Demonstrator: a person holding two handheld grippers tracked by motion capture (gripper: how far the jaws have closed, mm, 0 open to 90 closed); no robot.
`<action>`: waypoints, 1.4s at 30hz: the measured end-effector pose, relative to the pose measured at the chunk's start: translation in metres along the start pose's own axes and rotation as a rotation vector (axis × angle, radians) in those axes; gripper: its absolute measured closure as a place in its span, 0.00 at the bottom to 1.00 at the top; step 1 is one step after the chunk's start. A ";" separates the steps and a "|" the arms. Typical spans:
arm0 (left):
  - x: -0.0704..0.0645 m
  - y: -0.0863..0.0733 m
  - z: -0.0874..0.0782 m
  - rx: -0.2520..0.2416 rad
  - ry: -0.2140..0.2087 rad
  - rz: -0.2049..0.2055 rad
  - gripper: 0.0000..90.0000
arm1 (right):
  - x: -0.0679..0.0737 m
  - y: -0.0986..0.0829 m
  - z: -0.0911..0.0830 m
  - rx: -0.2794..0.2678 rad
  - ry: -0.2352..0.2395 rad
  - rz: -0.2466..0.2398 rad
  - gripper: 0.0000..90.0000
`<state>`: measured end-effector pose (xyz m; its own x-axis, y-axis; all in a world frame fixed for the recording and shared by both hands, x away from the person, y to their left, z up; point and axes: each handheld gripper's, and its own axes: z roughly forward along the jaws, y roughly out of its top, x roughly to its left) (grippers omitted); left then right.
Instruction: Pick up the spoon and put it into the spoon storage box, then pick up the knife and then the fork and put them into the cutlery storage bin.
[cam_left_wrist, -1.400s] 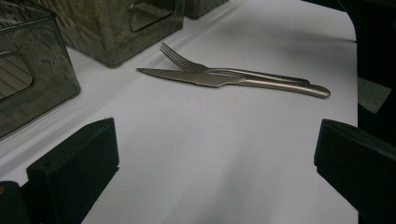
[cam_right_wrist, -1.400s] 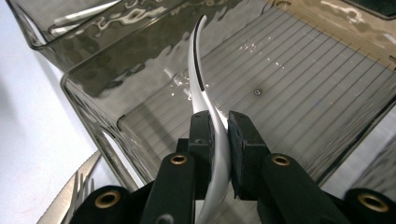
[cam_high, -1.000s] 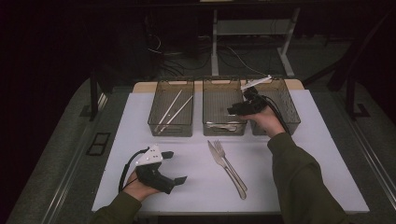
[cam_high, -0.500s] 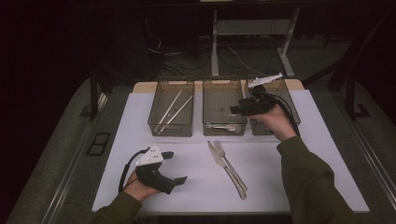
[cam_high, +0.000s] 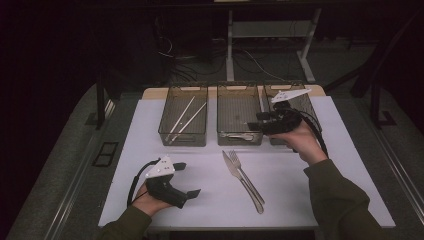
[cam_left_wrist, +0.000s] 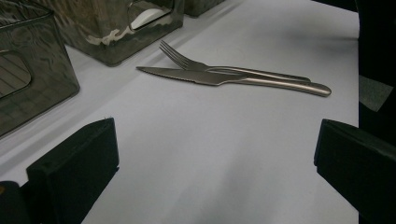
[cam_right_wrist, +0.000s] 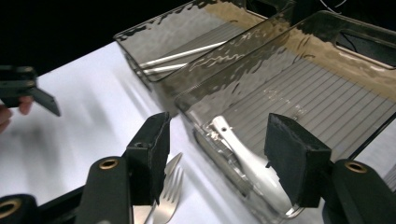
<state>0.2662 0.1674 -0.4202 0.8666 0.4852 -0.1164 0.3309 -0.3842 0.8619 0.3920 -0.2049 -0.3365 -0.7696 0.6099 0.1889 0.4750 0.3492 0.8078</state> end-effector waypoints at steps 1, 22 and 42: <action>0.000 0.000 0.000 0.005 0.000 0.003 0.00 | 0.002 -0.002 -0.002 -0.001 0.005 -0.003 0.45; 0.000 -0.001 0.000 0.009 0.004 -0.006 0.00 | 0.025 -0.078 -0.023 0.079 0.001 -0.007 0.83; 0.000 -0.002 0.001 0.021 0.008 -0.005 0.00 | 0.069 -0.126 -0.022 0.180 0.125 -0.114 0.99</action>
<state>0.2657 0.1672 -0.4228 0.8617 0.4938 -0.1165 0.3432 -0.3982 0.8507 0.2694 -0.2223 -0.4129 -0.8640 0.4705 0.1793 0.4422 0.5386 0.7172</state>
